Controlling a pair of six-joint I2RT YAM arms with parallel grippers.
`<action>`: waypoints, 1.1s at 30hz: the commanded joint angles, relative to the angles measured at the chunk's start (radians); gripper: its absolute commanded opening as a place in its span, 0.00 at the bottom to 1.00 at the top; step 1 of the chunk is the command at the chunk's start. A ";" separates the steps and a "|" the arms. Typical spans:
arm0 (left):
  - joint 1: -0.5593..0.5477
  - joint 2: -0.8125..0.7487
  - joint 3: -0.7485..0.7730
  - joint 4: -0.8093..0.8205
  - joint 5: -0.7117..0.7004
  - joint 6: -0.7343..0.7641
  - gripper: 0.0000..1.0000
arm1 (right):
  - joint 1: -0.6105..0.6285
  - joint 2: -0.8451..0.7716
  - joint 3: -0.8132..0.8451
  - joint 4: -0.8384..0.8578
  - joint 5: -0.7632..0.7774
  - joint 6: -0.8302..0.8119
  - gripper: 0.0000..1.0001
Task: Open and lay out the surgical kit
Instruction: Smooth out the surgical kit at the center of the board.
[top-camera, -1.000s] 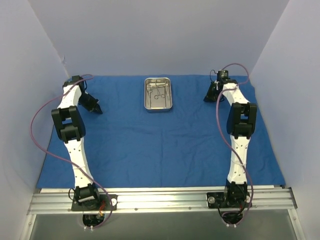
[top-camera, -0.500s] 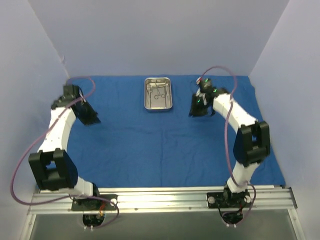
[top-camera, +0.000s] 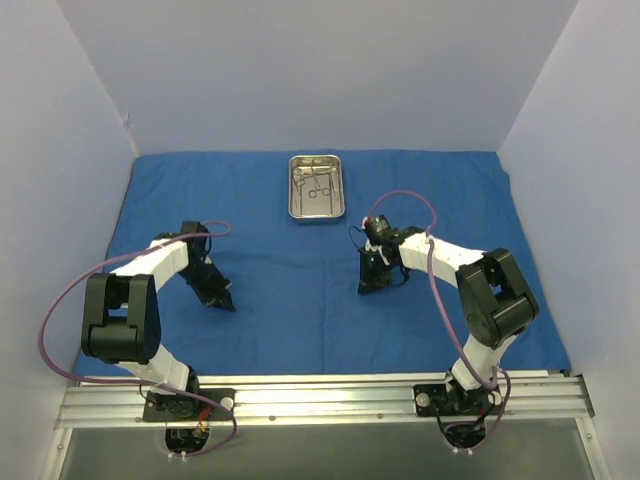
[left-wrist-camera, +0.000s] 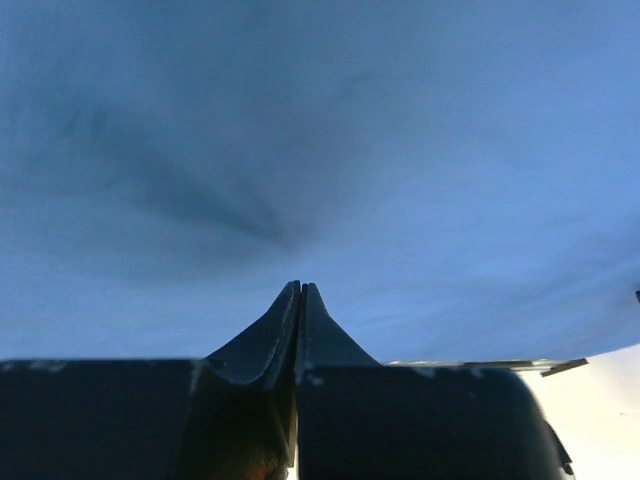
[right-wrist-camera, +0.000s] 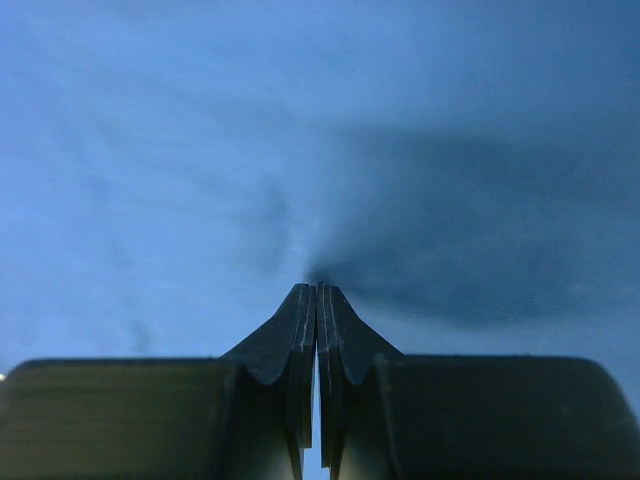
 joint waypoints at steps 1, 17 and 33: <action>0.000 -0.019 -0.085 0.024 -0.011 -0.048 0.02 | 0.011 0.031 -0.092 0.049 -0.017 0.032 0.00; 0.000 -0.120 -0.202 -0.039 -0.063 -0.102 0.02 | -0.025 -0.067 -0.200 -0.039 0.078 0.018 0.00; -0.014 -0.275 0.179 0.087 0.090 0.099 0.33 | -0.227 -0.117 0.138 -0.098 0.065 -0.171 0.58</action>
